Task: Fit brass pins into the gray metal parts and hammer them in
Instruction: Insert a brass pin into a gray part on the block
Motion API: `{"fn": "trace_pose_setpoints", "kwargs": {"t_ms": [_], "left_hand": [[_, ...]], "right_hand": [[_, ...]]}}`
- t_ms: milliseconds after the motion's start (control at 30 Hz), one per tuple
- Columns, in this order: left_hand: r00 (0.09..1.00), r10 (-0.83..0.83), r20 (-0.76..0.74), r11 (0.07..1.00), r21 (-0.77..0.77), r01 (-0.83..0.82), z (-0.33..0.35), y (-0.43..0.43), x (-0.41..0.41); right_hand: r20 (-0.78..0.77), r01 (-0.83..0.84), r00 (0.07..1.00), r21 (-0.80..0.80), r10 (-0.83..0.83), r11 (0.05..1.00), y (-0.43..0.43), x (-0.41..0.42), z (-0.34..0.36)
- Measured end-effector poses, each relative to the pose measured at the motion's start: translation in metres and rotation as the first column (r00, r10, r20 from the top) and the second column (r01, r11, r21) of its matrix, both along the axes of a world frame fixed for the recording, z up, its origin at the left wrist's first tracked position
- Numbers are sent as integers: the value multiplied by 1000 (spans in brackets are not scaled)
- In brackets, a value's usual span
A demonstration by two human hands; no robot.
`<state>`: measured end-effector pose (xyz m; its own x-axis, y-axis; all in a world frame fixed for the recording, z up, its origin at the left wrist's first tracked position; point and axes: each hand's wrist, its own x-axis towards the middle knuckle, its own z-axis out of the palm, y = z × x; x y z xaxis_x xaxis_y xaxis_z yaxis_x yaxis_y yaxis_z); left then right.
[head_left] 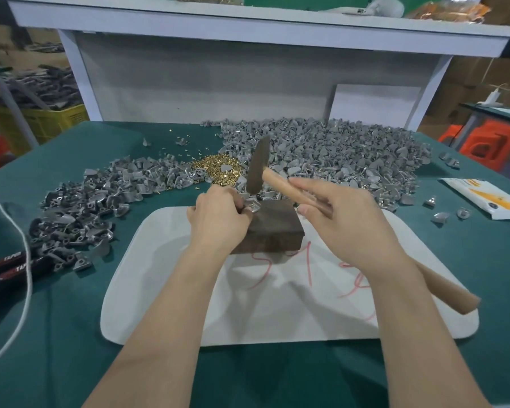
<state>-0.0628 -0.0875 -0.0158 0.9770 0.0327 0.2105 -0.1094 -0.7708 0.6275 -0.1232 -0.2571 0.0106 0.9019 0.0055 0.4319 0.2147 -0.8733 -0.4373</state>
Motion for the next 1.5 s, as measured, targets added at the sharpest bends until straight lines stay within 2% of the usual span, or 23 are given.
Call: {"fn": "trace_pose_setpoints", "kwargs": {"t_ms": [100,233,400,433,567,667,767,833,1000,1067,1167,1200,1267,1333,1367,1433,1500], "left_hand": [[1000,0,6,1000,-3,0,-1,0,0],[1000,3,-12,1000,-13,-3,0,0,-1],[1000,7,10,1000,-9,-7,-1,0,0],[1000,9,12,1000,-10,-9,-1,-1,0],[1000,18,-18,999,-26,-19,0,-1,-1],[1000,19,-20,1000,-25,-19,0,-1,-1],[1000,15,-5,1000,13,-15,-1,-1,1],[1000,20,-9,1000,11,-20,-1,-1,1],[1000,15,-16,1000,-26,-15,1,-2,0],[1000,15,-13,999,-51,-15,2,-1,0],[1000,26,12,994,-107,-24,3,1,-1],[999,30,24,992,-125,-27,3,2,-1],[999,30,42,988,-154,-23,3,2,-1],[998,15,67,986,-169,-4,5,0,-2],[997,7,80,984,-178,7,6,-1,-2],[995,-1,105,976,-216,24,6,-2,-2],[989,14,145,950,-311,32,6,0,-1]], "right_hand": [[55,-9,998,48,6,999,-3,1,4],[-93,-37,995,-56,32,998,-4,0,3],[91,10,996,77,-17,997,-5,0,0],[85,4,996,73,-10,997,-6,1,1],[-113,-36,993,-2,36,999,-8,1,2],[-36,-3,999,38,4,999,-7,1,0],[77,35,996,193,-51,981,-9,8,-2],[30,90,994,268,-102,959,-10,17,-6],[-288,214,954,448,-87,868,-16,30,-34],[-352,274,928,418,-124,866,-16,31,-42],[-374,313,904,254,-206,915,-16,30,-42],[-361,309,905,195,-224,931,-16,30,-41],[-219,290,937,60,-271,955,-11,33,-35],[-48,149,988,101,-145,984,5,37,-22],[-32,48,999,159,-43,986,17,40,-15],[-121,-87,986,201,112,976,40,49,-7],[-151,-112,977,238,151,965,54,63,-3]]}}
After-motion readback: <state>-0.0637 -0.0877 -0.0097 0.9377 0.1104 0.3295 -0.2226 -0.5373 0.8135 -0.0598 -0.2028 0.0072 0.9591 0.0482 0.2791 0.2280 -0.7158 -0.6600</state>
